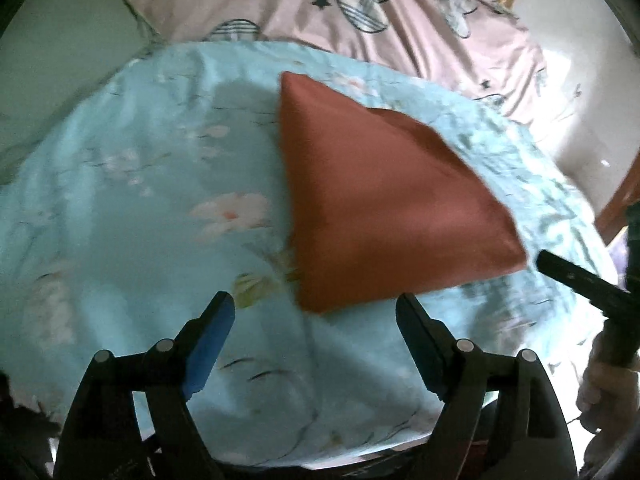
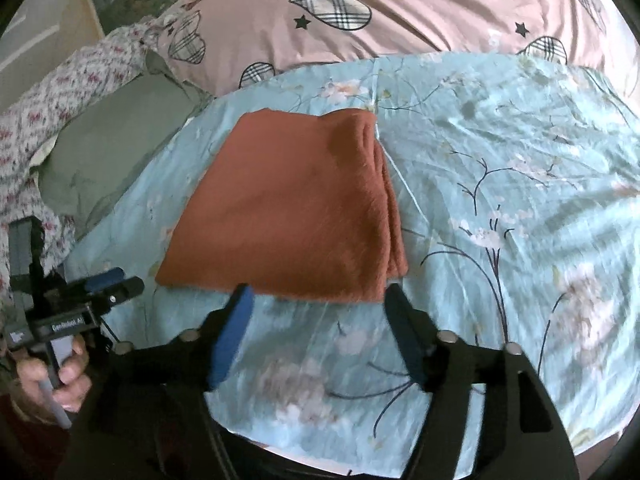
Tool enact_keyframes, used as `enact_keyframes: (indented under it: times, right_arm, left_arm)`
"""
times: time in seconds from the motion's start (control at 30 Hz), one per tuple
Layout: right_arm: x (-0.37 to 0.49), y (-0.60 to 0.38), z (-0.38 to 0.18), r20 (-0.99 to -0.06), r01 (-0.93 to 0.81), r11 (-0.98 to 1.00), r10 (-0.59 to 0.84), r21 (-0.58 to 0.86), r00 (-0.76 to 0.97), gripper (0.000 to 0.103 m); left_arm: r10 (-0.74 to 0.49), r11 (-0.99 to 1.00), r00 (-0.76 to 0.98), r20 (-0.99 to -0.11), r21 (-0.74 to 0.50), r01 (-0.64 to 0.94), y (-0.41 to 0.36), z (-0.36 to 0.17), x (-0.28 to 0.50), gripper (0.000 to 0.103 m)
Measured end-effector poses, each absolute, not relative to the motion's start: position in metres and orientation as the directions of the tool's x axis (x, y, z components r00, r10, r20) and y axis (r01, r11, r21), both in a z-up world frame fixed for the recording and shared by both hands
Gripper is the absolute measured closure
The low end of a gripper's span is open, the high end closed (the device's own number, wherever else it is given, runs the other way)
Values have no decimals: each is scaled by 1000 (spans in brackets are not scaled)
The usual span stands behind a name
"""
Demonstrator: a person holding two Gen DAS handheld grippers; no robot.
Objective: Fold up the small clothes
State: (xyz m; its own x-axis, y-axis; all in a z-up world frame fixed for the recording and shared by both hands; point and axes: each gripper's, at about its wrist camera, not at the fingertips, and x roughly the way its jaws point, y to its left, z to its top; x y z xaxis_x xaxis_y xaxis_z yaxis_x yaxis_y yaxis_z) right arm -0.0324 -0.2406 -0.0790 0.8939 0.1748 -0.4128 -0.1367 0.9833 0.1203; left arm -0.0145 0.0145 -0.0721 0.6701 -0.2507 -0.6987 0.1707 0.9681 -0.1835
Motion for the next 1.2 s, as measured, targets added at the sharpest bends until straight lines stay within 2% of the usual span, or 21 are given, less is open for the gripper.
enact_keyframes:
  times: [0.07, 0.3, 0.5, 0.67, 0.9, 1.2]
  right_arm:
    - [-35, -237, -82, -419, -140, 985, 171, 105, 892, 13]
    - [-49, -228, -93, -453, -152, 987, 155, 43, 878, 6]
    - [-62, -222, -94, -442, -156, 988, 140, -1, 886, 1]
    - [-55, -221, -96, -453, -153, 988, 142, 13, 880, 1]
    - [-40, -216, -102, -487, -149, 989, 134, 9, 863, 1]
    - [-29, -211, -94, -498, -169, 986, 143, -8, 855, 1]
  left_arm:
    - [-205, 979, 680, -703, -148, 143, 20, -72, -21, 19]
    - [-54, 996, 686, -726, 9, 88, 33, -75, -46, 18]
    - [-4, 987, 702, -712, 112, 119, 26, -68, -66, 16]
    - [0, 979, 726, -687, 149, 141, 13, -63, -70, 6]
    - [-5, 977, 711, -703, 148, 154, 6, -70, -55, 5]
    - [59, 972, 680, -730, 197, 128, 5, -75, -37, 5]
